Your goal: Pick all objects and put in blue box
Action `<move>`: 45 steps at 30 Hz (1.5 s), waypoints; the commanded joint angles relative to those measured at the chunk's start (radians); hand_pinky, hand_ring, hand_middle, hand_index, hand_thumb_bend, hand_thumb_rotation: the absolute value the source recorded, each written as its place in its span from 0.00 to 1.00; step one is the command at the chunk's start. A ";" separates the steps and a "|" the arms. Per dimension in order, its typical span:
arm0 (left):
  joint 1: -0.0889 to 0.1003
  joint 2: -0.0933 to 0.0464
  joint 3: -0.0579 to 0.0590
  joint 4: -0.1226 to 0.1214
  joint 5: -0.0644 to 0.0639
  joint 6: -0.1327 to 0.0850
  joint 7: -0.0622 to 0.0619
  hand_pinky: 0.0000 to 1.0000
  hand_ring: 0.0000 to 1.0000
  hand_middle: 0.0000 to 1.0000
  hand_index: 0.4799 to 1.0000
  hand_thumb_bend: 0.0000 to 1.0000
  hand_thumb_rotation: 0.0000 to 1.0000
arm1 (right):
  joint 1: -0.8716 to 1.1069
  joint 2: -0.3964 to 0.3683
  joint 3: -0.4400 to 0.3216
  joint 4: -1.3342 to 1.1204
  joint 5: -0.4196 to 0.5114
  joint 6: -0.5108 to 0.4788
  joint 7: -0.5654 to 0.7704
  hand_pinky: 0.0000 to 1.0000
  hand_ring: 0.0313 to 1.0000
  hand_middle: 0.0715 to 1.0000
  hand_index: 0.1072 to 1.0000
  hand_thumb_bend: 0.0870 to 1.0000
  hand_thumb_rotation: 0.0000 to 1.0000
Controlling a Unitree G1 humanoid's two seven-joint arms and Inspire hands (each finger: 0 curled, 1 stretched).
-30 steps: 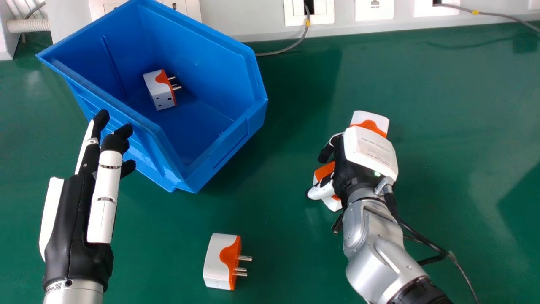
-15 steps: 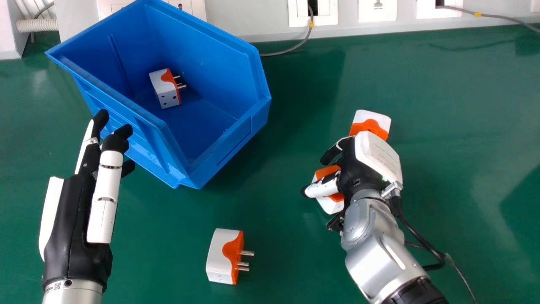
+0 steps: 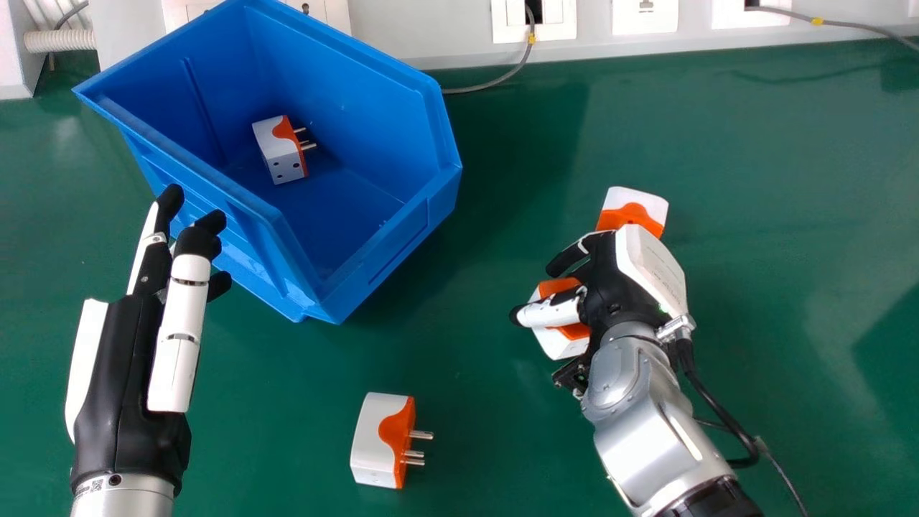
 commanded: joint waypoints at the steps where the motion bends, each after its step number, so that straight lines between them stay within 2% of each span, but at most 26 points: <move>1: 0.000 0.004 0.001 -0.034 0.003 -0.010 0.000 0.86 0.91 0.90 0.93 0.46 0.96 | 0.000 -0.003 -0.009 -0.039 -0.003 -0.007 -0.023 0.35 0.40 0.48 0.47 0.45 0.00; 9: 0.000 0.005 -0.001 -0.028 0.003 -0.015 -0.003 0.85 0.90 0.90 0.92 0.46 0.94 | 0.004 -0.001 -0.027 -0.061 0.010 0.004 -0.024 0.35 0.40 0.47 0.47 0.45 0.00; 15: 0.001 0.007 0.002 -0.031 0.002 -0.013 -0.005 0.85 0.91 0.90 0.92 0.46 0.94 | 0.009 0.017 -0.078 -0.087 0.043 0.018 -0.038 0.36 0.40 0.46 0.46 0.45 0.00; 21: -0.005 0.010 0.010 -0.026 -0.003 -0.010 -0.009 0.85 0.91 0.90 0.93 0.46 0.93 | 0.006 0.031 -0.108 -0.113 0.056 0.053 -0.047 0.36 0.40 0.46 0.46 0.45 0.00; 28: -0.009 0.011 0.015 -0.028 -0.005 0.000 -0.011 0.85 0.91 0.90 0.93 0.46 0.93 | 0.011 0.064 -0.179 -0.138 0.104 0.074 -0.072 0.36 0.41 0.48 0.44 0.45 0.00; 37: -0.012 0.011 0.015 -0.028 -0.005 0.002 -0.013 0.85 0.91 0.90 0.92 0.46 0.92 | 0.002 0.072 -0.193 -0.159 0.129 0.065 -0.088 0.36 0.43 0.51 0.42 0.45 0.00; 45: -0.010 0.012 0.014 -0.023 -0.001 -0.009 -0.018 0.85 0.91 0.90 0.92 0.47 0.92 | 0.041 0.065 -0.145 -0.279 0.113 0.072 -0.055 0.36 0.43 0.52 0.41 0.44 0.00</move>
